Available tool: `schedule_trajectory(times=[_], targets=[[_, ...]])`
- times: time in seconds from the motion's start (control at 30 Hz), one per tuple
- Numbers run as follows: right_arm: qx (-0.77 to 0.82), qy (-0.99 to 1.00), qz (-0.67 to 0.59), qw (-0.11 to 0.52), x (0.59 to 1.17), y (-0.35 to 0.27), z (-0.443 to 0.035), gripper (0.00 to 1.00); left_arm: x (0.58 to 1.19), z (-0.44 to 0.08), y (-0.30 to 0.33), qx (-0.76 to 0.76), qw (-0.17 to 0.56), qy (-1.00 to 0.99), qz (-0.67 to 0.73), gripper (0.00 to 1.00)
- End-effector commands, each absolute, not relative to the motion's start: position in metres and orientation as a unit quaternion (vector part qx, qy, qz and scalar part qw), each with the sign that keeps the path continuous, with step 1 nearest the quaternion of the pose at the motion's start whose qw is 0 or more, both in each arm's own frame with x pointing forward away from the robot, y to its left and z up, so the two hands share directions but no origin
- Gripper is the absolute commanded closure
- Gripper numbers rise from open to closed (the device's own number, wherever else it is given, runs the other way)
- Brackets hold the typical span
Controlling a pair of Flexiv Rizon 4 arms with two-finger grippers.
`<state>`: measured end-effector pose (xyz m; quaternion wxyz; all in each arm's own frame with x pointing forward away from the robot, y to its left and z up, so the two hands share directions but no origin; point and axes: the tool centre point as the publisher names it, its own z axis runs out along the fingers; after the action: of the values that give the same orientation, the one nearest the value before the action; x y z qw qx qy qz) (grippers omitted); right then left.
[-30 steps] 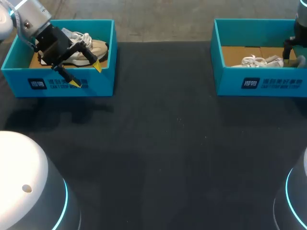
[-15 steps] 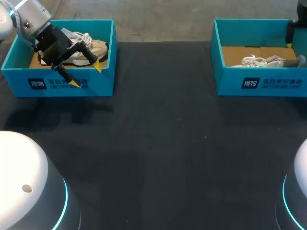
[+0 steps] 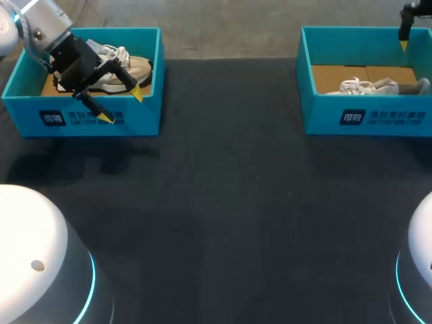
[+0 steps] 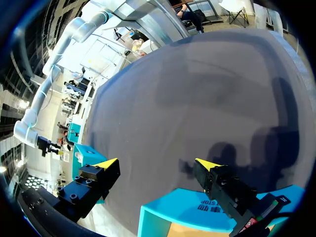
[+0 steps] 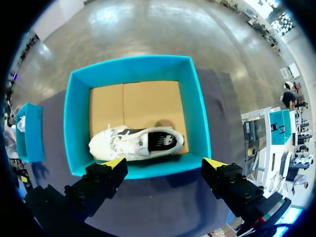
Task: Take the shoe out of the shoebox, open the shoe tongue, remove and reinsert the insole, then place the shoe into the shoebox
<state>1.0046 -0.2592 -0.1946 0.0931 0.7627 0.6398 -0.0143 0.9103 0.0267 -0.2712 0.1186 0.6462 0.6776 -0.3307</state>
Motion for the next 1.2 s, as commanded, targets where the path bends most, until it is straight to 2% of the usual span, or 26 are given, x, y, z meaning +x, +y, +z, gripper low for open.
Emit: schedule_trajectory(times=[0.03,0.67,1.2], targets=[[0.765,0.637,-0.006,0.094,0.988,-0.246,-0.185,0.00,0.910,-0.271,0.027,0.646,0.118,0.678,-0.329,0.00],[0.785,0.615,0.007,0.076,0.943,-0.194,-0.175,0.00,0.910,-0.271,0.027,0.646,0.118,0.678,-0.329,0.00],[0.800,0.594,-0.003,0.084,0.921,-0.186,-0.160,0.00,0.910,-0.271,0.027,0.646,0.118,0.678,-0.329,0.00]])
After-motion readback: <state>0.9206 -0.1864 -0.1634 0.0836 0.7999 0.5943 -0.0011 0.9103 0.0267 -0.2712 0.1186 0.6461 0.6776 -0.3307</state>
